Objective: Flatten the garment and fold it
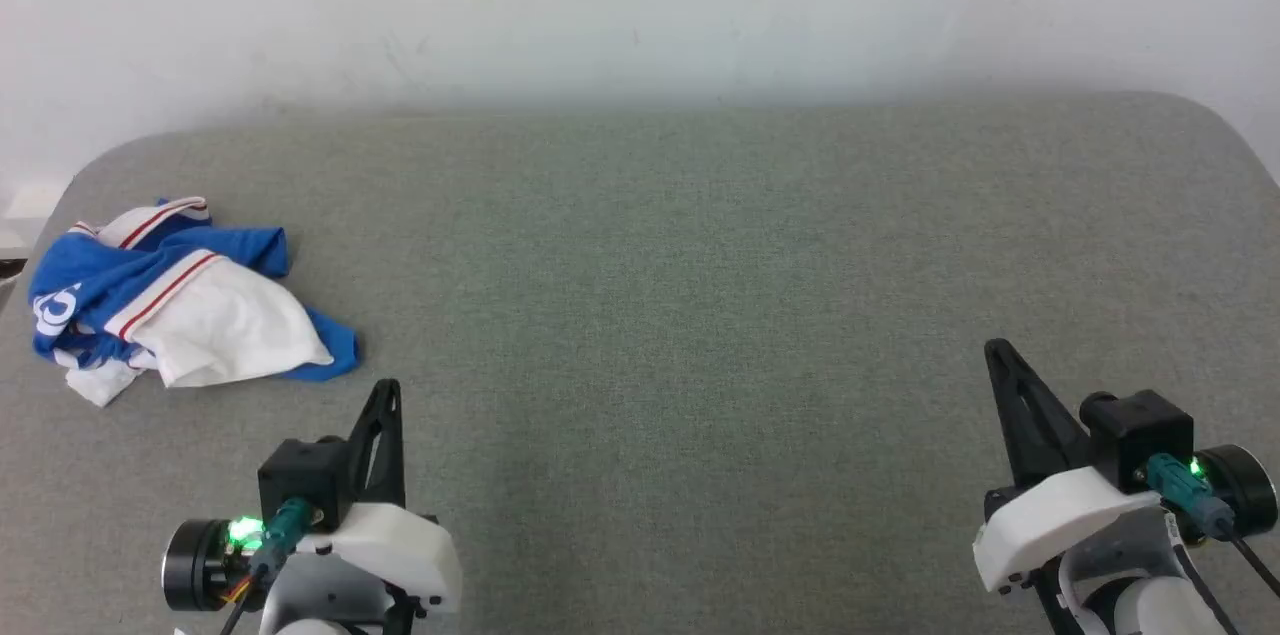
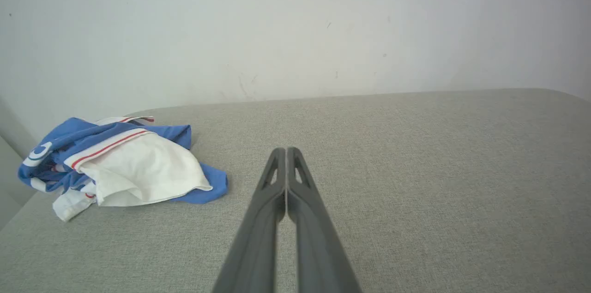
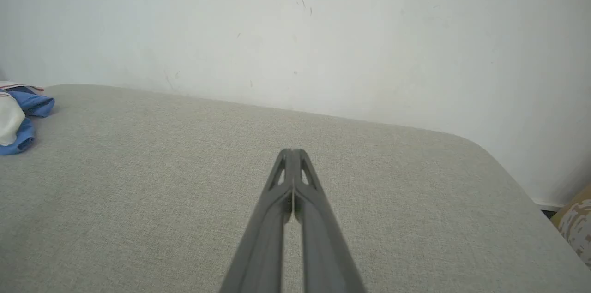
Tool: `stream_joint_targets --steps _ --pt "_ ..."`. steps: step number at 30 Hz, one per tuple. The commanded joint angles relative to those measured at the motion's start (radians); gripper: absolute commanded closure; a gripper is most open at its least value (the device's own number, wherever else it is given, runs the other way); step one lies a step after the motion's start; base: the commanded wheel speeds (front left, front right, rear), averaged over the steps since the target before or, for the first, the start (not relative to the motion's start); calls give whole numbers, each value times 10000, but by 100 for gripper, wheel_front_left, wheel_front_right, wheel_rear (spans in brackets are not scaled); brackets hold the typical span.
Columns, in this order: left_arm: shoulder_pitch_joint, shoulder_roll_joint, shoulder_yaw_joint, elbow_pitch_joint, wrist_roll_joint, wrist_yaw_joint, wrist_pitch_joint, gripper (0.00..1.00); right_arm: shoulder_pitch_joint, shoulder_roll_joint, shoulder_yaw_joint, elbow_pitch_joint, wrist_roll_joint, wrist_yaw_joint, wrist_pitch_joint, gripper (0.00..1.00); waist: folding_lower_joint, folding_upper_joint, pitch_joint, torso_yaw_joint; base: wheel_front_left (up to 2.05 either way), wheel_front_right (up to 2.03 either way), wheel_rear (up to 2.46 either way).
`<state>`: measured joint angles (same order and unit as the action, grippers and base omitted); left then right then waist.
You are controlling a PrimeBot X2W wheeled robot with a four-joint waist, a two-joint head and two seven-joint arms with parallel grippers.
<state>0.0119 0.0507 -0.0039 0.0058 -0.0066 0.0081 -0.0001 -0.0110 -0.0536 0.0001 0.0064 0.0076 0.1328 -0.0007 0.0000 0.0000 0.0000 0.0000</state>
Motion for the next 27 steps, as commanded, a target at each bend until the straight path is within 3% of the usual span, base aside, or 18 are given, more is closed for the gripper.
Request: stream_joint_targets --steps 1,27 --pt "-119 -5 39 -58 66 -81 1 100 110 34 -1 -64 -76 -21 7 100 0 0 0 0 0 0 0" --pt "-119 -5 39 -58 66 -81 1 100 110 34 -1 -64 -76 -21 7 100 0 0 0 0 0 0 0"
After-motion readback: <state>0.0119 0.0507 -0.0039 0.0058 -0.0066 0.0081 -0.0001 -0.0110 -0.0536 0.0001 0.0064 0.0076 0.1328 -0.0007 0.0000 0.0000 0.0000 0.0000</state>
